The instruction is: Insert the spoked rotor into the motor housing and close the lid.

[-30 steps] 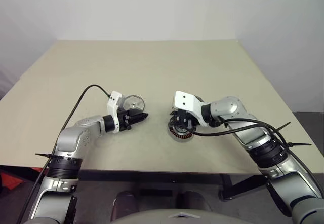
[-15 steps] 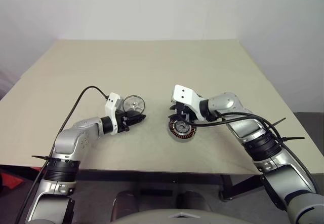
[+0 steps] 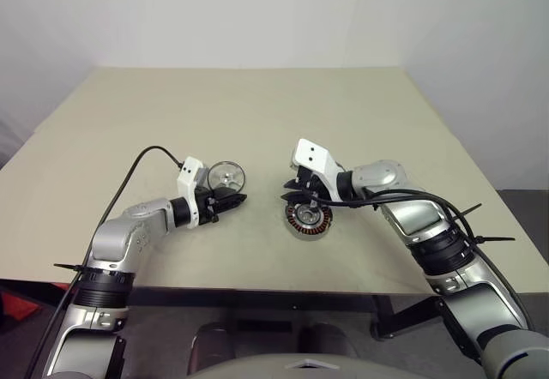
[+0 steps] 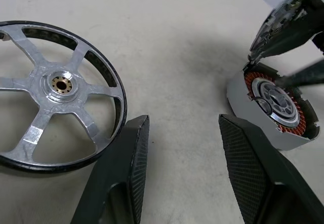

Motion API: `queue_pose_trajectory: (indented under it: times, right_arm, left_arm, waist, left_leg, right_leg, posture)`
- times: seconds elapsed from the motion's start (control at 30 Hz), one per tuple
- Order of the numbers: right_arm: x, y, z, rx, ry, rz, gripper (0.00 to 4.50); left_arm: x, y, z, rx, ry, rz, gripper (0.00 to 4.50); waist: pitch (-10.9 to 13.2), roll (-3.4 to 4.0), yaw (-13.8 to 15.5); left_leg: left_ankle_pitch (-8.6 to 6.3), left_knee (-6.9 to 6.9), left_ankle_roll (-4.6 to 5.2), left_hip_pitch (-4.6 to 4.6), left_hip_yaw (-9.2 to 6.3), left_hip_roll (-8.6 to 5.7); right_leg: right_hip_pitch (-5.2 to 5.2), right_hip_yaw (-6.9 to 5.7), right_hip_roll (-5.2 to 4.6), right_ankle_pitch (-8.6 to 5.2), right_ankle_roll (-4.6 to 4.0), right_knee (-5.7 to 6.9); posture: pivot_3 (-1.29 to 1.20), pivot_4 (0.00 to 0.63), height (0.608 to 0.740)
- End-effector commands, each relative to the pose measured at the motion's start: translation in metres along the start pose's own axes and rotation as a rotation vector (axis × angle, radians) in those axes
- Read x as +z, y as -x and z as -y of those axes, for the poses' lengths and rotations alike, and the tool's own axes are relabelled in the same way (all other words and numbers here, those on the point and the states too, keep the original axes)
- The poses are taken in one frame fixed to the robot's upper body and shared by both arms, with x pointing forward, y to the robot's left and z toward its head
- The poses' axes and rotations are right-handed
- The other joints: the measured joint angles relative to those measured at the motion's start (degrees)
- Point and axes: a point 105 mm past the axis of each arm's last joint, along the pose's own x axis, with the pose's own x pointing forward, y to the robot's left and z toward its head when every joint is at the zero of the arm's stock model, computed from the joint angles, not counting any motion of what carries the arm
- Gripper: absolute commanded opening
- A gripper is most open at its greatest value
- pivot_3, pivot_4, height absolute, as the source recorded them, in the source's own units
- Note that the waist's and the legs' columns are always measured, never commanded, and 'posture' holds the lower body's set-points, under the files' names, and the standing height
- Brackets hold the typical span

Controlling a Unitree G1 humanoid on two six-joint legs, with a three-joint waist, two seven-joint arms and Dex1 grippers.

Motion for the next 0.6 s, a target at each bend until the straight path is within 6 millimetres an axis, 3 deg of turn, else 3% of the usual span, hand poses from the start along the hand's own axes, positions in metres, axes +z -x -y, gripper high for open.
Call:
queue_pose_trajectory:
  times: [0.03, 0.27, 0.47, 0.6]
  right_arm:
    - [0.025, 0.007, 0.002, -0.012, 0.027, 0.076, 0.03]
    - [0.003, 0.005, -0.017, 0.054, -0.005, -0.019, 0.03]
    - [-0.020, 0.012, -0.006, -0.008, 0.020, -0.108, 0.03]
    - [-0.022, 0.013, -0.002, -0.022, 0.019, -0.099, 0.03]
  left_arm:
    - [0.012, 0.003, -0.001, 0.000, -0.030, 0.030, 2.32]
    - [0.012, 0.003, -0.002, 0.001, -0.032, 0.027, 2.32]
    - [0.011, 0.001, -0.002, -0.002, -0.030, 0.026, 2.32]
    - [0.011, 0.000, -0.002, -0.005, -0.030, 0.028, 2.32]
  waist:
    - [0.0, 0.00, 0.0]
    - [0.0, 0.00, 0.1]
    - [0.0, 0.00, 0.3]
    - [0.0, 0.00, 0.2]
  left_leg:
    - [0.00, 0.00, 0.00, 0.00, 0.00, 0.00]
    - [0.00, 0.00, -0.01, 0.00, 0.00, 0.00]
    - [0.01, 0.00, -0.03, 0.00, 0.00, -0.01]
    - [0.01, -0.01, -0.02, 0.02, 0.00, 0.00]
  right_leg:
    - [0.00, 0.00, 0.00, 0.00, 0.00, 0.00]
    - [0.00, 0.00, 0.00, 0.00, 0.00, -0.01]
    - [0.00, 0.00, 0.00, 0.00, 0.01, -0.02]
    - [0.00, 0.00, 0.00, -0.01, 0.01, 0.00]
  posture:
    - [0.00, 0.000, 0.740]
    - [0.00, 0.000, 0.740]
    - [0.00, 0.000, 0.740]
    - [0.00, 0.000, 0.740]
